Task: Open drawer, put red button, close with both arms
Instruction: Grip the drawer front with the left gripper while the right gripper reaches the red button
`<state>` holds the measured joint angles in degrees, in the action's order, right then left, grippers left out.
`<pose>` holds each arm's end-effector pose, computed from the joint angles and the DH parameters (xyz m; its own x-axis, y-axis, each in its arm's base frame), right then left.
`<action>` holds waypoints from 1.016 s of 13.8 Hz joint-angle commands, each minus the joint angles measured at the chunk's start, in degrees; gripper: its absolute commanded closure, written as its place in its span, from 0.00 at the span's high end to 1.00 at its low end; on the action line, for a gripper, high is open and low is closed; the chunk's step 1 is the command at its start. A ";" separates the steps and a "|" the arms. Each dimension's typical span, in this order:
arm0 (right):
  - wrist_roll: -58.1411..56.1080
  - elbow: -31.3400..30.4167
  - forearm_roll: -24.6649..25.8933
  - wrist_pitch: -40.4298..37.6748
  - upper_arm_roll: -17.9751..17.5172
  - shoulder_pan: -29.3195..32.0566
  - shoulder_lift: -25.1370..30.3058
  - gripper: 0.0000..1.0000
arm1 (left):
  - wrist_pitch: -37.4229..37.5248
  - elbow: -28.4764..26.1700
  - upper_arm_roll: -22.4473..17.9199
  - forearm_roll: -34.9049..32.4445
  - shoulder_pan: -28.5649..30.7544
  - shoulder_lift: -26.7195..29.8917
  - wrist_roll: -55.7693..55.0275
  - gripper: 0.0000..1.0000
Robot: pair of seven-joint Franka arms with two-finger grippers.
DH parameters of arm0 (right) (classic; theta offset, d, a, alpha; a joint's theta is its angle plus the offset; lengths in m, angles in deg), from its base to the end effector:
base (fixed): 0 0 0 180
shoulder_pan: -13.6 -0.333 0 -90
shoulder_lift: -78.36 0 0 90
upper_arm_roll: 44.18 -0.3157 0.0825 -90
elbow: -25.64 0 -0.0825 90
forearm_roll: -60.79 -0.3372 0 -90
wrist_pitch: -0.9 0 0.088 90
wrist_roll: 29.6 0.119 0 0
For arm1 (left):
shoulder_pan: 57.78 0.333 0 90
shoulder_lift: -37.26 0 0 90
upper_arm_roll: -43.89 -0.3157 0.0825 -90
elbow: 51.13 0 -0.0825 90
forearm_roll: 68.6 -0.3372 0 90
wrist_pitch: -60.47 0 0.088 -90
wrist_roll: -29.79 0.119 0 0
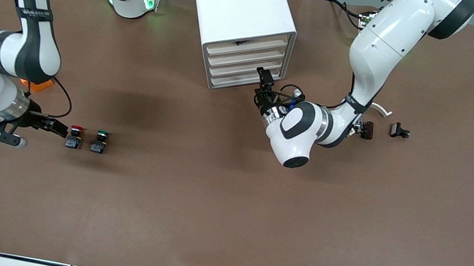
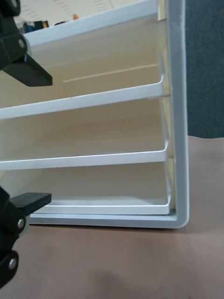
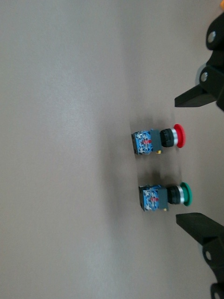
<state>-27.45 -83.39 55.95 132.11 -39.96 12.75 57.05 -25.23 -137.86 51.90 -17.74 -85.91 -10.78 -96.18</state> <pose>0.5912 -0.0294 0.3247 0.9892 -0.1460 0.0144 -0.1453 -0.9886 -0.0383 0.4294 -0.4173 0.2059 -0.4007 0.9132 -0.0739 0.3167 0.0624 -0.9465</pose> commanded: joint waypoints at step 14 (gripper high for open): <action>0.92 -3.12 -0.79 12.32 0.01 0.58 -9.27 1.00 | 0.71 1.21 1.22 5.48 -3.86 -1.80 -0.95 1.00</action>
<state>-26.90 -86.82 55.94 144.01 -39.69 12.97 48.47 -25.14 -137.59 52.92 -13.46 -89.74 -11.90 -96.27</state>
